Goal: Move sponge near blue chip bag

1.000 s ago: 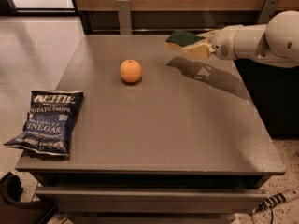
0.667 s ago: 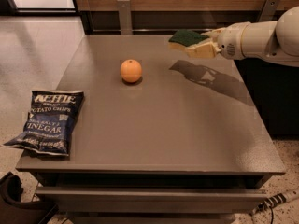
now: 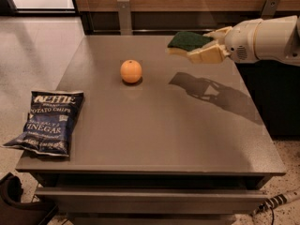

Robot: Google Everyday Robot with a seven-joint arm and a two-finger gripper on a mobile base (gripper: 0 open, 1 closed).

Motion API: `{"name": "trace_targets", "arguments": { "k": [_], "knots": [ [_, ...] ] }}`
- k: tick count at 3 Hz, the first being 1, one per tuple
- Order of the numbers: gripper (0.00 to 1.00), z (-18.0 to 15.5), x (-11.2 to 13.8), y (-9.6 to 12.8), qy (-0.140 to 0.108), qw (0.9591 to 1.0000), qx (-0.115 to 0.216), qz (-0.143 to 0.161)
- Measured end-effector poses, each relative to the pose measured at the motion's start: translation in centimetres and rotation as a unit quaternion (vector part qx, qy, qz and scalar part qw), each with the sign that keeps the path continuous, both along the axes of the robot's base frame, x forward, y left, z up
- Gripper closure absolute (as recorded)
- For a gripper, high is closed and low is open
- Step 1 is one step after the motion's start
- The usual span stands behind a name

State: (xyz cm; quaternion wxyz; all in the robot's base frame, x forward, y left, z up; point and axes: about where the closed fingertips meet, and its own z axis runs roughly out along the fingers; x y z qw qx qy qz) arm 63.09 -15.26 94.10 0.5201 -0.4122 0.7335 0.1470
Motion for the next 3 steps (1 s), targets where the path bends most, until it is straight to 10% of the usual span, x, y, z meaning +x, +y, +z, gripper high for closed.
{"name": "trace_targets", "arguments": {
  "k": [3],
  "knots": [
    [1.0, -1.7, -7.4, 9.5, -0.02, 0.9956, 0.022, 0.089]
  ]
}}
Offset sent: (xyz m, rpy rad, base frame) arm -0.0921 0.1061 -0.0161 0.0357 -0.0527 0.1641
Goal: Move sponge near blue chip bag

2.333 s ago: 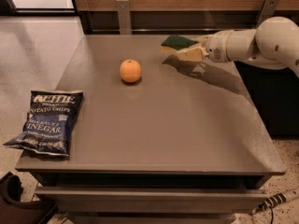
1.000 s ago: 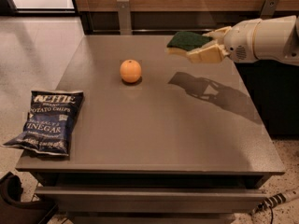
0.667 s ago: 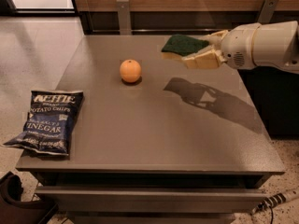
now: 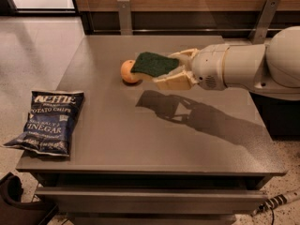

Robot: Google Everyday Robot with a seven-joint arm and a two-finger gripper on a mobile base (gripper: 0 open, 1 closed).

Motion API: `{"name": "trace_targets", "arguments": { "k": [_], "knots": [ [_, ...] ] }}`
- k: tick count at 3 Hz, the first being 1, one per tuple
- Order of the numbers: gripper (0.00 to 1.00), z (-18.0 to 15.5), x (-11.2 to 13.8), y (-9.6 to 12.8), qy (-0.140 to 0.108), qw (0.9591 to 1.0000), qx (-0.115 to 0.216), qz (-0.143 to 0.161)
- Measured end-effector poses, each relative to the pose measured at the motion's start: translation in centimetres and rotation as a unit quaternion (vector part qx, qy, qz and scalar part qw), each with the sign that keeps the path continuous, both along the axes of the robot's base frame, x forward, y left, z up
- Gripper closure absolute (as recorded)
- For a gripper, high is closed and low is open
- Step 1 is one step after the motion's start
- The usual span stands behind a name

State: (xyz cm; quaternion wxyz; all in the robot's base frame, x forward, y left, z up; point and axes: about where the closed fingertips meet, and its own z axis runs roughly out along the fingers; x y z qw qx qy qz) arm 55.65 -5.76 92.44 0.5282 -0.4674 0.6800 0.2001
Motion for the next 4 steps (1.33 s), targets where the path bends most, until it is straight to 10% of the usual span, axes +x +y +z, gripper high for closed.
{"name": "trace_targets", "arguments": {
  "k": [1, 2, 4],
  "knots": [
    [1.0, -1.5, -1.4, 3.5, 0.005, 0.9982, 0.006, 0.059],
    [1.0, -2.9, -3.9, 8.3, -0.003, 0.9853, -0.007, 0.17],
    [1.0, -5.0, -5.2, 10.2, 0.014, 0.9699, -0.027, 0.242]
  ]
}}
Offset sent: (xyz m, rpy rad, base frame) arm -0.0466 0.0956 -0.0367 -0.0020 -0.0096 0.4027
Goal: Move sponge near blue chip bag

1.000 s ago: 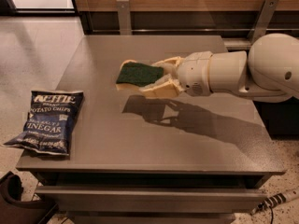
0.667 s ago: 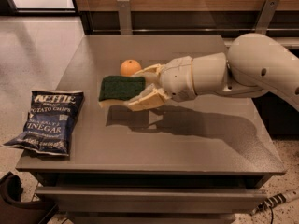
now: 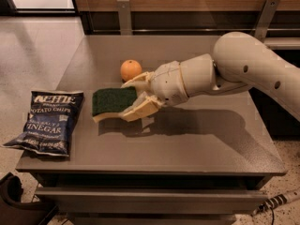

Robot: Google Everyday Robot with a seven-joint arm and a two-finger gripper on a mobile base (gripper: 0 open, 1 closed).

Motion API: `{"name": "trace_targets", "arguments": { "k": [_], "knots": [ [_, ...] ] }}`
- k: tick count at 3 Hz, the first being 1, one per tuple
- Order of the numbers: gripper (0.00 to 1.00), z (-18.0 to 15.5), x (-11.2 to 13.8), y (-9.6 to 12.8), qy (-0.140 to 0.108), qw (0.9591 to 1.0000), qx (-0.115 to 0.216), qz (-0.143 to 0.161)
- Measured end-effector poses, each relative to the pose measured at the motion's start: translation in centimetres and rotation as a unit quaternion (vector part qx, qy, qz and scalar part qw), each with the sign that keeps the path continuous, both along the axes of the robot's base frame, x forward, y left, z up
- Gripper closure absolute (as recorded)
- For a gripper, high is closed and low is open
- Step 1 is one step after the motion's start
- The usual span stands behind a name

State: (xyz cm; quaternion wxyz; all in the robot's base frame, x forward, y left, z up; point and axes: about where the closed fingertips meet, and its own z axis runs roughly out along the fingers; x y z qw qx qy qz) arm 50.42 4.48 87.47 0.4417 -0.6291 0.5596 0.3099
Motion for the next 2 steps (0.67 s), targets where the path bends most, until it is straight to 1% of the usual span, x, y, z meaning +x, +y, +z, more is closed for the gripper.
{"name": "trace_targets", "arguments": {
  "k": [1, 2],
  "knots": [
    [0.88, -0.28, -0.1, 0.2, 0.004, 1.0, -0.003, 0.005],
    [0.66, -0.23, -0.19, 0.4, 0.004, 1.0, -0.003, 0.007]
  ]
}}
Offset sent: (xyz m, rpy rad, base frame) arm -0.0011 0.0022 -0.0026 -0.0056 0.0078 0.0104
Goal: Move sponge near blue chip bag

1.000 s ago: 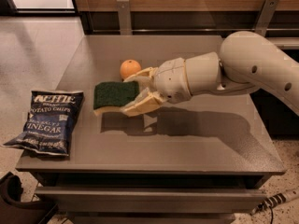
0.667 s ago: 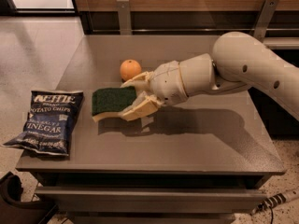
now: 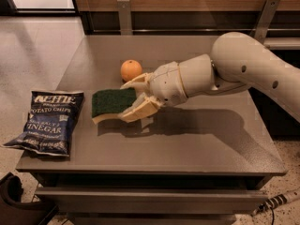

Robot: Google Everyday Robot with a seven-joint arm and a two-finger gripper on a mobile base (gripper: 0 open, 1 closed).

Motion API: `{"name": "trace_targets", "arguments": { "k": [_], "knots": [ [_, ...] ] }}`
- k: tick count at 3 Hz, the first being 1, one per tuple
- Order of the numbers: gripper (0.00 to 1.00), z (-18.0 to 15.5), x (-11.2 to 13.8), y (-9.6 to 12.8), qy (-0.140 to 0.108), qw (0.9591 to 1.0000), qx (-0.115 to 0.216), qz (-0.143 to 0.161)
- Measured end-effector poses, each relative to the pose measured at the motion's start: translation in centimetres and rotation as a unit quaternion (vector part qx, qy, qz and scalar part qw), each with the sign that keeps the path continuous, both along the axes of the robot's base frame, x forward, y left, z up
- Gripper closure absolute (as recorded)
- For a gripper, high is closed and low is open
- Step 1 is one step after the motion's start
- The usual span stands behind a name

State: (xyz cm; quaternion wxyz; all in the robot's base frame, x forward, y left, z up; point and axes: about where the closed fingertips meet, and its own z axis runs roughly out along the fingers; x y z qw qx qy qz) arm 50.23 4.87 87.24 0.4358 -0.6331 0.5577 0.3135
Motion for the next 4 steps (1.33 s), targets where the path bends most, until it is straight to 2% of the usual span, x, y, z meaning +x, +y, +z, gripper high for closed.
{"name": "trace_targets", "arguments": {
  "k": [2, 3, 4],
  "knots": [
    [0.2, 0.06, -0.19, 0.38, -0.001, 1.0, -0.001, 0.004],
    [0.0, 0.09, -0.31, 0.61, -0.001, 1.0, -0.001, 0.006],
    [0.0, 0.09, -0.31, 0.61, -0.001, 1.0, -0.001, 0.006]
  ]
}}
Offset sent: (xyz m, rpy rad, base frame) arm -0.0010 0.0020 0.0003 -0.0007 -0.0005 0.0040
